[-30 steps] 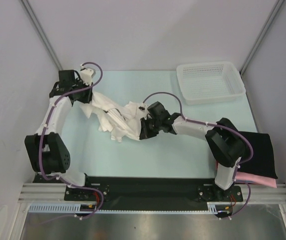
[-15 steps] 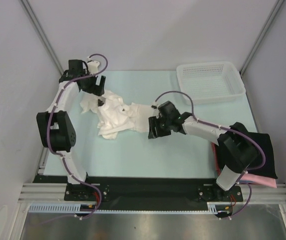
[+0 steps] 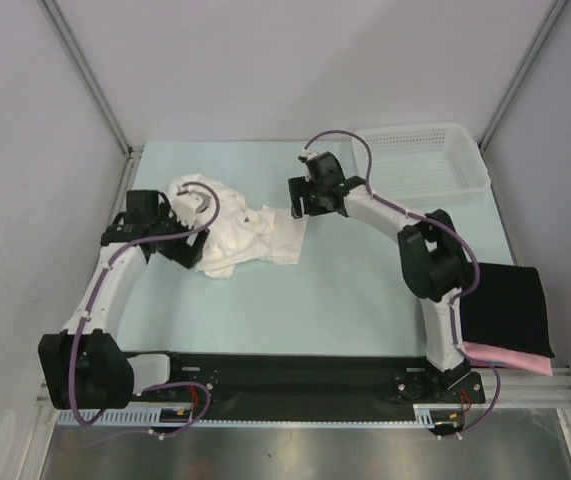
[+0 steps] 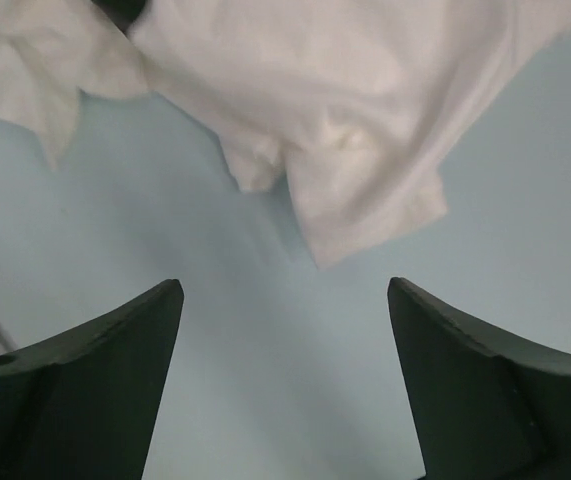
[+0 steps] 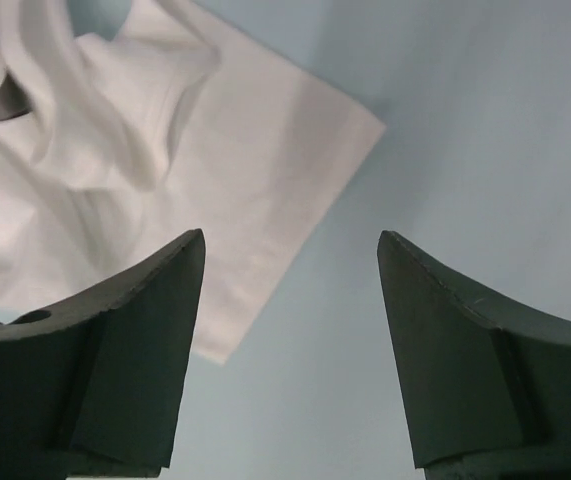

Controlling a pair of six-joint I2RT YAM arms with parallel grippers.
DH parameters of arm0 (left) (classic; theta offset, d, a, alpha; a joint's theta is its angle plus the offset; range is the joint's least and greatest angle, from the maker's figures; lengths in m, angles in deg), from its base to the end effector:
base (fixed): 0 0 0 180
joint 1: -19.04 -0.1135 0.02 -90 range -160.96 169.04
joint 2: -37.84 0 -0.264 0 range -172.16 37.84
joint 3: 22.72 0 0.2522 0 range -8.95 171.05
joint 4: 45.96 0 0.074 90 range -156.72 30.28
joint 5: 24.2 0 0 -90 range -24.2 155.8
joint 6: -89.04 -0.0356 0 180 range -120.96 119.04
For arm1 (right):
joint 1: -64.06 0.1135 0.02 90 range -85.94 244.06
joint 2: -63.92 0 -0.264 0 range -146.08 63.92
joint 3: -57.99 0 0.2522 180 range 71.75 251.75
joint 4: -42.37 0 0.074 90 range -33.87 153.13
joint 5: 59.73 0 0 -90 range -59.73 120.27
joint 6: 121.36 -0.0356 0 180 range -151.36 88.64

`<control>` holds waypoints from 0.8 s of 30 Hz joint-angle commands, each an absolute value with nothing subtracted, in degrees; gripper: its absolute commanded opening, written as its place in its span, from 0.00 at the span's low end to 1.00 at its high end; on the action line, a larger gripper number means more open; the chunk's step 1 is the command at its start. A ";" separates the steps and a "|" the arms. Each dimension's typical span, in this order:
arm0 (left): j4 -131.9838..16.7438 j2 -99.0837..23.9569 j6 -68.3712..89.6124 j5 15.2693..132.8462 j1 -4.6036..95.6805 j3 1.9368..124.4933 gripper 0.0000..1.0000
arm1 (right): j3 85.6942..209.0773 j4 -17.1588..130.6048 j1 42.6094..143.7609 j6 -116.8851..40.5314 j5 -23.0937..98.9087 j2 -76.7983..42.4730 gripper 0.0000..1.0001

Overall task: Fold and stack the t-shirts
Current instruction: Flatten the tshirt out

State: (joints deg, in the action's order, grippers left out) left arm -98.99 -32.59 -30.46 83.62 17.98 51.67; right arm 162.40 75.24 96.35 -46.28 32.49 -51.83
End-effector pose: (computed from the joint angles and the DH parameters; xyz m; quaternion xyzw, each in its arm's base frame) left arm 0.2540 -0.0062 0.2982 0.2799 0.8839 -0.0489 0.3714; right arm 0.3886 0.2472 0.2253 -0.1465 0.9093 0.1721 0.3493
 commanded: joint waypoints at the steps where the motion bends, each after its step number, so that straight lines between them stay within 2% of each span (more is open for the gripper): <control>1: -101.30 -31.77 -32.87 79.60 18.60 43.35 0.92 | 172.98 82.57 96.84 -39.98 27.99 -60.17 0.75; 3: -98.58 -32.12 -31.73 78.55 18.60 40.28 0.96 | 176.76 84.33 97.19 -37.79 26.84 -63.95 0.77; 6: -94.45 -34.05 -30.05 77.75 20.51 38.86 0.98 | 177.83 83.55 97.98 -35.15 27.02 -66.24 0.78; 12: -87.94 -42.29 -26.72 75.82 26.23 38.15 0.95 | 179.94 84.25 98.78 -34.44 24.65 -69.84 0.78; 14: -86.27 -44.15 -26.36 76.51 27.65 38.33 0.92 | 180.30 84.78 98.69 -34.44 24.90 -70.55 0.75; 16: -84.35 -46.17 -26.19 76.35 27.56 38.68 0.88 | 180.12 84.78 98.60 -34.96 25.69 -70.90 0.61; 17: -83.64 -46.70 -26.01 75.73 27.56 38.86 0.79 | 179.77 84.52 98.60 -35.05 26.91 -70.99 0.53; 18: -83.11 -47.23 -25.49 74.51 27.48 39.55 0.72 | 179.60 84.26 98.60 -35.31 27.27 -70.99 0.36; 19: -82.41 -48.28 -25.22 74.24 27.56 39.91 0.65 | 179.51 84.17 98.43 -35.49 27.71 -71.17 0.29; 20: -82.23 -48.73 -24.96 74.32 27.56 40.35 0.51 | 179.51 84.16 98.25 -36.19 28.41 -70.91 0.22; 21: -82.14 -48.99 -24.69 74.32 27.56 41.05 0.44 | 179.33 83.90 98.07 -36.98 28.68 -70.56 0.06; 22: -82.05 -49.08 -24.43 74.06 27.56 41.40 0.36 | 178.89 83.55 97.29 -37.86 29.03 -70.03 0.00; 23: -82.13 -49.08 -24.34 73.54 27.48 41.67 0.06 | 178.28 82.94 96.76 -39.35 29.56 -67.76 0.00; 24: -82.14 -48.56 -24.08 72.23 27.56 42.37 0.00 | 177.06 81.89 96.32 -40.06 29.74 -66.26 0.00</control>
